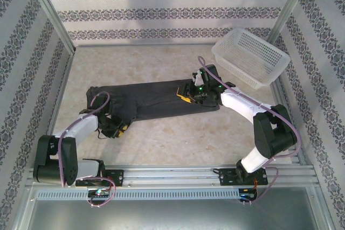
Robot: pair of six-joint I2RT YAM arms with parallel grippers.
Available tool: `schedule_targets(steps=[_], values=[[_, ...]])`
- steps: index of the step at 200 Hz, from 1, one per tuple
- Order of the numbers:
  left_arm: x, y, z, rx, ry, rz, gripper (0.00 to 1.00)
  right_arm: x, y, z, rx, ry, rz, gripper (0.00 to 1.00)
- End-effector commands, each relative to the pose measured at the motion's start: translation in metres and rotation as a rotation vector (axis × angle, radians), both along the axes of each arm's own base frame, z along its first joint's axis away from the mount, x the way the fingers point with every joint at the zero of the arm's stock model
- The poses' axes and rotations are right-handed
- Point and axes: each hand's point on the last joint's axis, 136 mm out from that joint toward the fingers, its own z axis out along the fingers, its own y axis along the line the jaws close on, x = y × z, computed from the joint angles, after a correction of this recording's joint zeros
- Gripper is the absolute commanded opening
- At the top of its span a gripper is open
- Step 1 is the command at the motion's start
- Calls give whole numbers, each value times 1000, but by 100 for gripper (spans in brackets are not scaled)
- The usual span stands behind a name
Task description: Fold and stack the t-shirts
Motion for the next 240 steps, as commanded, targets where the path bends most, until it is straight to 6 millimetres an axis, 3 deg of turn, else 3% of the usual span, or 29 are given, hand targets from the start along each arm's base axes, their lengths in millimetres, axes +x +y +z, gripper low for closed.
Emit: schedule_targets(steps=[1,21,46,81,120,148,187,211,240], values=[[2,-14,5,-77,-39,8,25,6,9,4,10,-15,5,38],[13,-17,25,-93,-103,-2,27,5,14,1,7,-10,12,38],[26,-3,61,-10,-183,-2,27,0,25,-2,11,-8,40,39],[23,45,94,228,-211,114,37,-19,82,-19,-21,15,193,41],[13,75,78,277,-140,210,40,-42,155,-41,-39,47,309,42],[8,88,66,309,-117,250,40,-50,192,-54,-35,74,323,43],[-1,92,56,315,-91,260,40,-55,217,-68,-48,113,318,39],[-1,94,58,321,-104,263,40,-62,215,-81,-93,143,310,39],[4,94,66,318,-139,253,40,-57,214,-92,-112,159,270,39]])
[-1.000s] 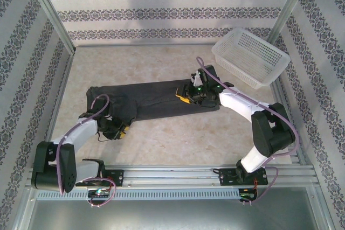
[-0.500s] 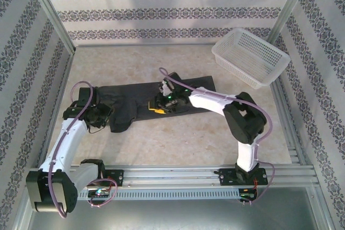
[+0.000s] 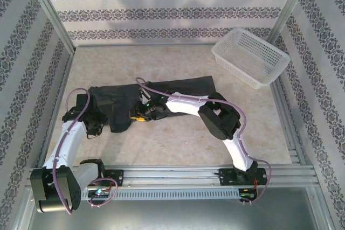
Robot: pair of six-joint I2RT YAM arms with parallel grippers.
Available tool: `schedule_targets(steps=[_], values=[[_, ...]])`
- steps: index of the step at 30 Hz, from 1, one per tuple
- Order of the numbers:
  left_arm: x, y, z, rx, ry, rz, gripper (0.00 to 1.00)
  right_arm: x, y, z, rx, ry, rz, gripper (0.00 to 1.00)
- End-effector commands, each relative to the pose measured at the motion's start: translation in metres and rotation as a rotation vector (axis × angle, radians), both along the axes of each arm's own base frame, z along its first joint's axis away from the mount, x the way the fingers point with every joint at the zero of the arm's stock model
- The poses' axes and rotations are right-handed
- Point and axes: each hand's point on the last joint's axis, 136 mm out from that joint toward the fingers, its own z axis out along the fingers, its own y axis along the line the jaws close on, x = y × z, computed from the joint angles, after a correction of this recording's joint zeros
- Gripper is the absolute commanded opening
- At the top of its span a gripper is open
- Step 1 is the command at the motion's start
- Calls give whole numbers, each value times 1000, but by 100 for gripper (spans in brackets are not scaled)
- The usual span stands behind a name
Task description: Fold and stack the t-shirts
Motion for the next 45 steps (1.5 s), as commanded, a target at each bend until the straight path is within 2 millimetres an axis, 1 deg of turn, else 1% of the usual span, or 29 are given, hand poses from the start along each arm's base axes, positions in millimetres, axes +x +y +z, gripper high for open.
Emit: schedule_targets(steps=[1,3,4,5,7,9,10,11,15,18,21,23,25,26,28,29,31,33,35,37,40,45], values=[[-3,5,6,27,-5,-14,40,7,1,-10,-38,15,-50,39],[-2,4,7,23,-20,-20,39,11,3,-13,-41,22,-67,37],[-2,3,7,22,-21,-22,38,14,5,-12,-35,23,-73,35],[-3,3,8,23,-23,-21,38,16,6,-12,-30,26,-79,31],[-5,4,8,31,-21,-26,36,18,8,-7,-21,24,-85,17],[-7,6,9,45,-14,-30,35,18,3,1,-16,16,-93,6],[-7,8,10,53,-11,-31,34,18,-1,5,-16,12,-100,1],[-8,9,11,61,-10,-35,33,16,-5,9,-16,12,-104,0],[-3,14,12,74,-18,-34,32,15,-20,24,5,26,-129,0],[7,17,9,65,-45,-32,32,15,-28,27,20,55,-148,0],[28,18,7,37,-118,-37,38,17,-35,19,41,88,-175,0],[45,23,9,27,-177,-32,43,17,-35,6,51,141,-175,0],[61,29,11,15,-222,-24,44,19,-34,-3,67,182,-183,0],[71,31,14,11,-256,-32,45,21,-32,-6,82,194,-187,4],[86,37,17,9,-277,-47,45,24,-31,-10,89,212,-188,18],[91,41,15,0,-267,-50,45,26,-31,-10,84,208,-184,21],[96,50,10,-26,-245,-43,44,30,-37,-5,65,182,-183,27],[102,56,6,-47,-256,-49,43,32,-43,2,46,152,-175,28],[106,58,3,-52,-260,-80,40,34,-52,12,25,117,-171,29],[111,51,-2,-83,-262,-125,36,35,-62,20,10,84,-170,31],[107,43,-17,-119,-230,-158,36,37,-75,30,14,54,-170,34],[105,35,-29,-140,-219,-203,36,39,-88,42,35,22,-175,35]])
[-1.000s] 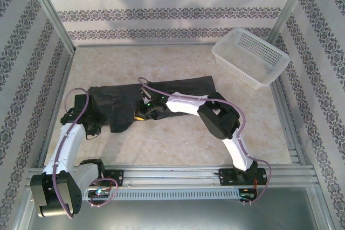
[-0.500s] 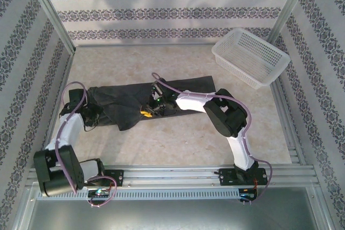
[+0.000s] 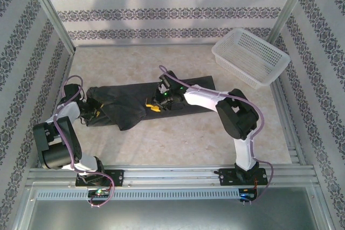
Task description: Fold and stack the t-shirts
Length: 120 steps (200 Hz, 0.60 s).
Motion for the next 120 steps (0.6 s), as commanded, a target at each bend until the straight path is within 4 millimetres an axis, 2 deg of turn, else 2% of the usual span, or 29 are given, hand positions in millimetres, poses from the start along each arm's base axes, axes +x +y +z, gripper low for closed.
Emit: schedule_targets(steps=[1,30,53,101,120], values=[[7,-9,-5,-8,-42,-81,36,-2,-14,7,-7,-42,8,34],[12,-17,-12,-24,-37,-113,34,0,-17,11,13,-47,1,34],[0,-19,-21,-9,26,-126,32,2,-20,10,12,-41,-11,34],[-15,-17,-23,29,78,-124,32,6,-20,15,18,-49,-18,34],[-23,-15,-22,64,113,-129,38,6,-20,15,18,-48,-19,34]])
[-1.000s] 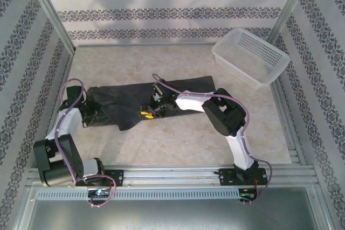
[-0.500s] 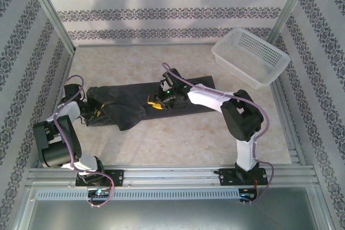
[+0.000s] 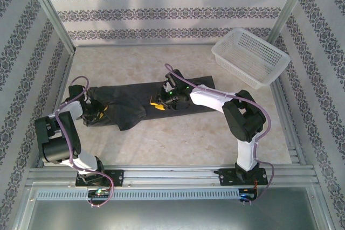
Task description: Fold and stack the t-shirts
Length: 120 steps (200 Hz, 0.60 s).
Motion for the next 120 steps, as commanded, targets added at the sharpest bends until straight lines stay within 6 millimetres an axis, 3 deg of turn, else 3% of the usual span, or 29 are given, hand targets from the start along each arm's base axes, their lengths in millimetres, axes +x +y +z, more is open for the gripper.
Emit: schedule_targets(steps=[1,40,72,91,120], values=[[-19,-1,-2,52,68,-32,38,4,-2,11,17,-33,0,34],[-15,-13,-7,9,50,-42,38,3,-3,10,16,-31,0,34],[-8,-22,-5,2,36,-59,27,3,-4,9,13,-29,1,34],[-8,-20,1,22,24,-48,14,3,-7,8,10,-29,-5,34],[-7,-15,17,50,-7,-20,2,2,-13,7,4,-26,-13,33]])
